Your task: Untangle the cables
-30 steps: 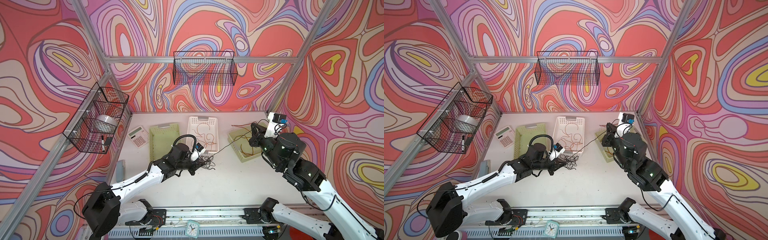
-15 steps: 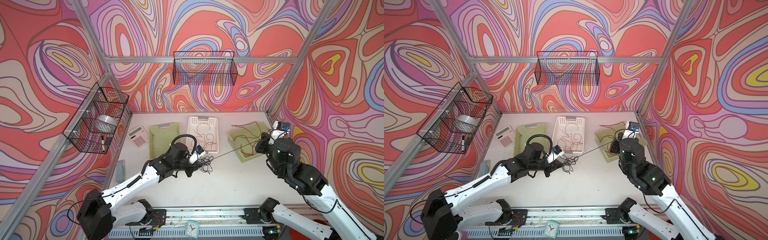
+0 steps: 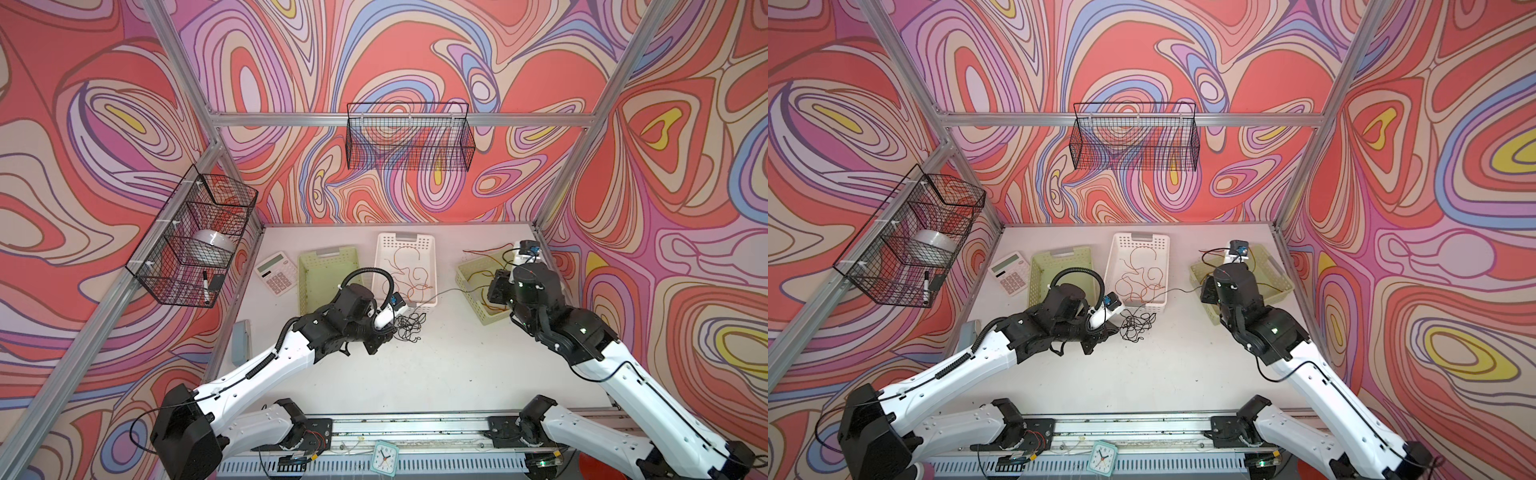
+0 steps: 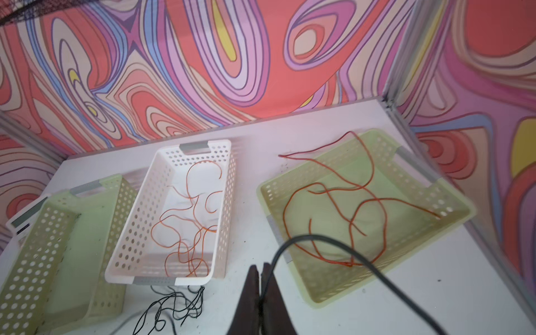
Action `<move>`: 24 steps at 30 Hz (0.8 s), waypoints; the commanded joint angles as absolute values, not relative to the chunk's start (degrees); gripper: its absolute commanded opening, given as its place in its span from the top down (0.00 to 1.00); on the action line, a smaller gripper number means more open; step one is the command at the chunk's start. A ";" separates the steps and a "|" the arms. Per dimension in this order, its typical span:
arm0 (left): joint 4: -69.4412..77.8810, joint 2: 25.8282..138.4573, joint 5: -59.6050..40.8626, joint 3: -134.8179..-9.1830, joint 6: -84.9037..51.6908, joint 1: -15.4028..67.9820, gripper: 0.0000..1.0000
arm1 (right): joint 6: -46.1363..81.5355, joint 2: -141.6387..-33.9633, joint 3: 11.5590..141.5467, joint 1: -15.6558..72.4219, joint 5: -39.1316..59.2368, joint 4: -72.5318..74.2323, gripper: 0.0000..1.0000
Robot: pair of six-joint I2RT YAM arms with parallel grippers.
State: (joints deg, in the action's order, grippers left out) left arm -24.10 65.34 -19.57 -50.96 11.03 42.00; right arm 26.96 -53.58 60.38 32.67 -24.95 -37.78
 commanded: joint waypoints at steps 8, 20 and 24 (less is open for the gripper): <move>-26.14 68.38 -24.51 -59.63 10.44 41.90 1.00 | 28.39 -58.89 57.50 32.43 -6.68 -36.50 0.63; -20.00 66.87 -28.73 -57.60 2.14 41.92 1.00 | 20.47 -56.10 60.29 37.05 -3.93 -41.02 0.23; -19.08 66.66 -28.85 -57.14 -0.39 42.01 1.00 | 15.36 -56.57 61.07 45.58 -4.55 -38.89 0.23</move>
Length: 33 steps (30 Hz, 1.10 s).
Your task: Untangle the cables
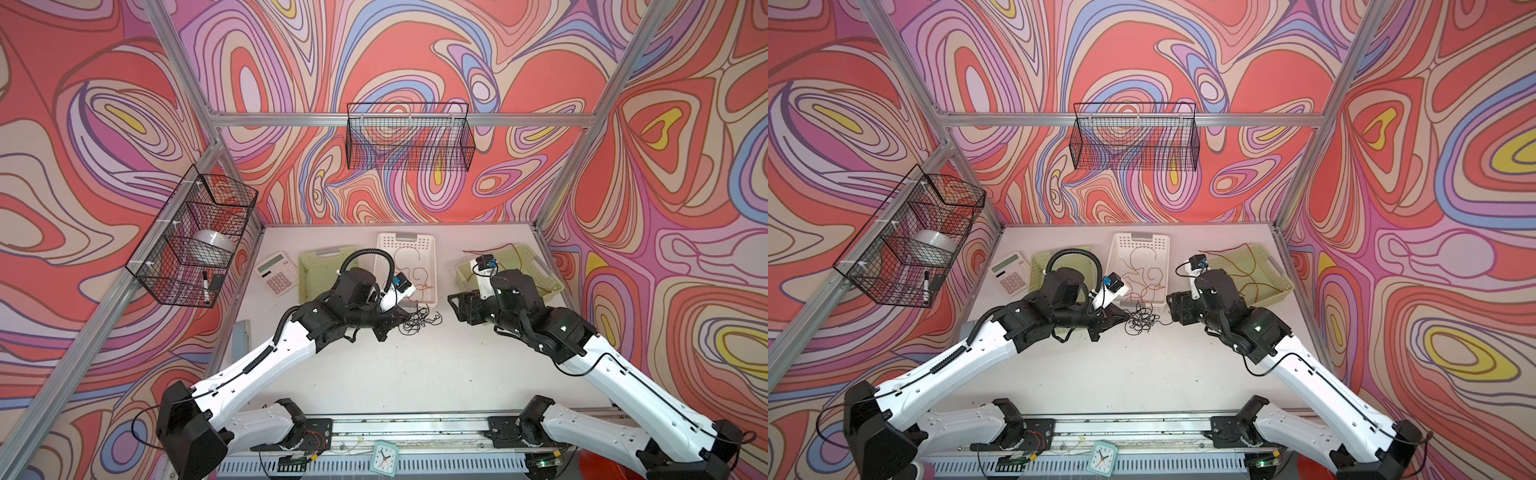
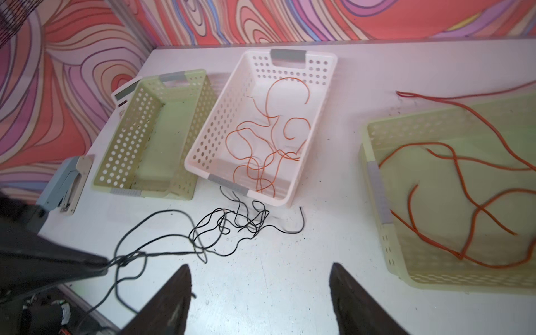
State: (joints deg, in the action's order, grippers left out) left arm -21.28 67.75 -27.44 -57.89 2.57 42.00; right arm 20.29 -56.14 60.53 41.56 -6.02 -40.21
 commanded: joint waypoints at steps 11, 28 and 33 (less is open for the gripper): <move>-19.07 67.71 -26.28 -57.61 -2.20 42.98 1.00 | 10.99 -54.59 57.78 51.15 0.23 -27.47 0.40; -20.97 69.60 -26.19 -61.17 -1.99 43.11 1.00 | 12.54 -64.36 59.77 51.50 -2.58 -33.77 0.73; -22.00 69.01 -25.57 -61.07 -1.72 43.10 1.00 | 14.06 -61.40 58.65 51.49 -8.22 -32.99 0.99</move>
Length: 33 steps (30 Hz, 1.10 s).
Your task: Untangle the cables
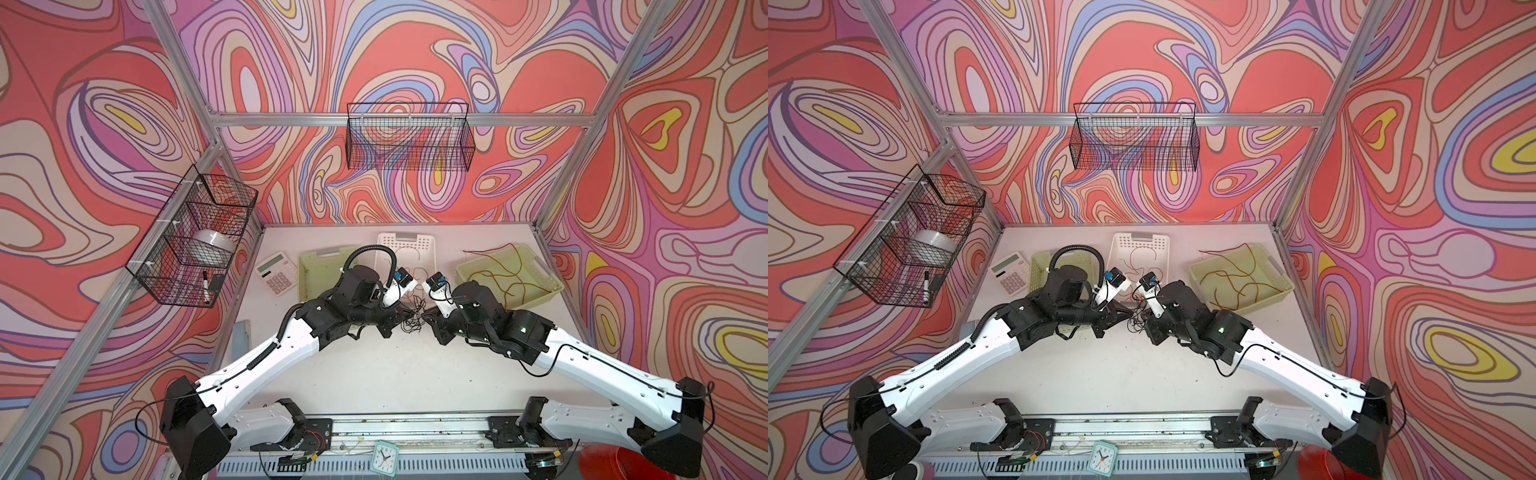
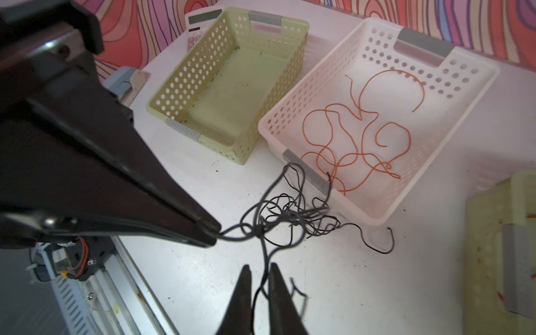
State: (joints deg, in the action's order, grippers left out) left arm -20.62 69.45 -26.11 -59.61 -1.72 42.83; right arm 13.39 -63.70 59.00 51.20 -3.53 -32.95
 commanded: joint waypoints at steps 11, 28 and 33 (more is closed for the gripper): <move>-27.60 65.06 -19.97 -58.98 1.31 42.90 1.00 | 25.27 -51.63 54.45 49.84 -29.56 -38.89 1.00; -29.48 60.47 -24.93 -55.95 -1.35 38.47 1.00 | 15.21 -48.08 52.60 37.79 -4.68 -32.99 0.90; -28.45 61.14 -24.88 -58.96 -1.60 39.52 1.00 | 17.43 -52.23 45.12 41.55 8.88 -17.34 0.55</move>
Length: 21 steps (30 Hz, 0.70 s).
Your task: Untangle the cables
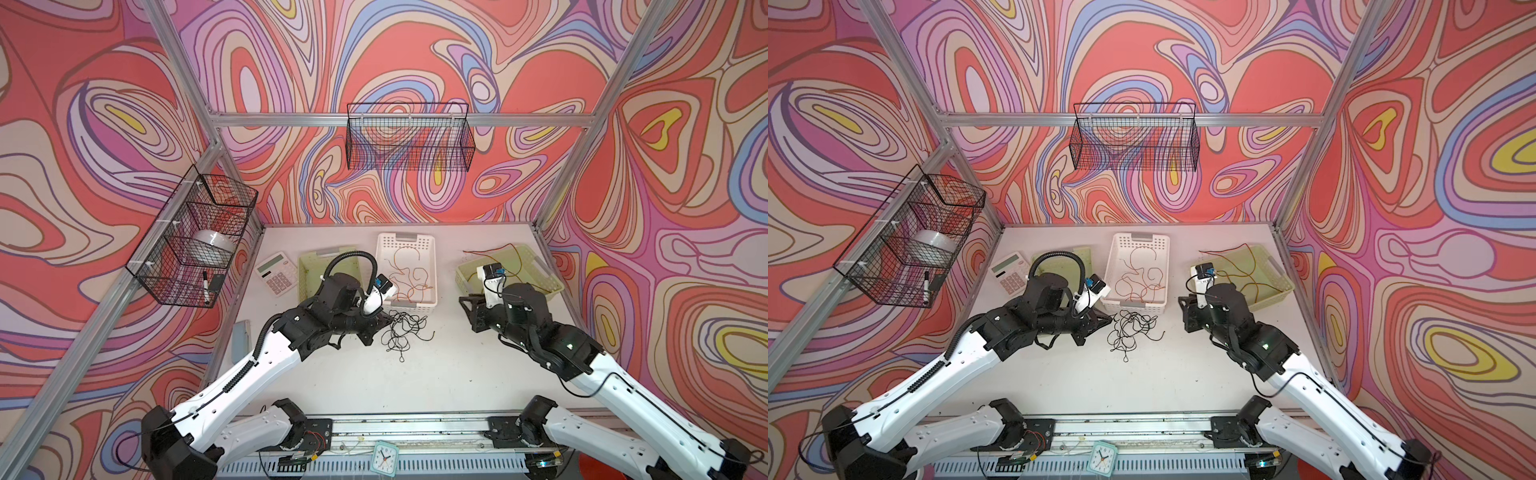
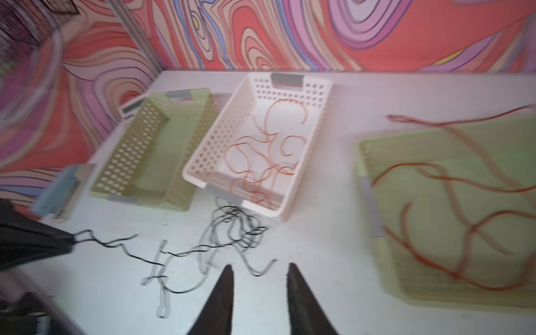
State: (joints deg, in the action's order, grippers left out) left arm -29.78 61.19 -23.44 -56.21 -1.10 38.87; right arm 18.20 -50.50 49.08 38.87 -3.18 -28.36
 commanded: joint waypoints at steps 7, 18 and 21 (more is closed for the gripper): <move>-27.87 62.49 -24.68 -63.53 -2.23 41.29 1.00 | 17.76 -59.85 41.19 50.65 8.53 -2.59 0.44; -27.18 63.70 -24.59 -70.26 -2.69 44.27 1.00 | 18.51 -69.68 41.98 51.06 3.57 11.38 0.55; -26.54 64.02 -24.70 -74.28 -2.56 44.47 1.00 | 20.87 -73.30 41.04 51.06 5.22 13.27 0.73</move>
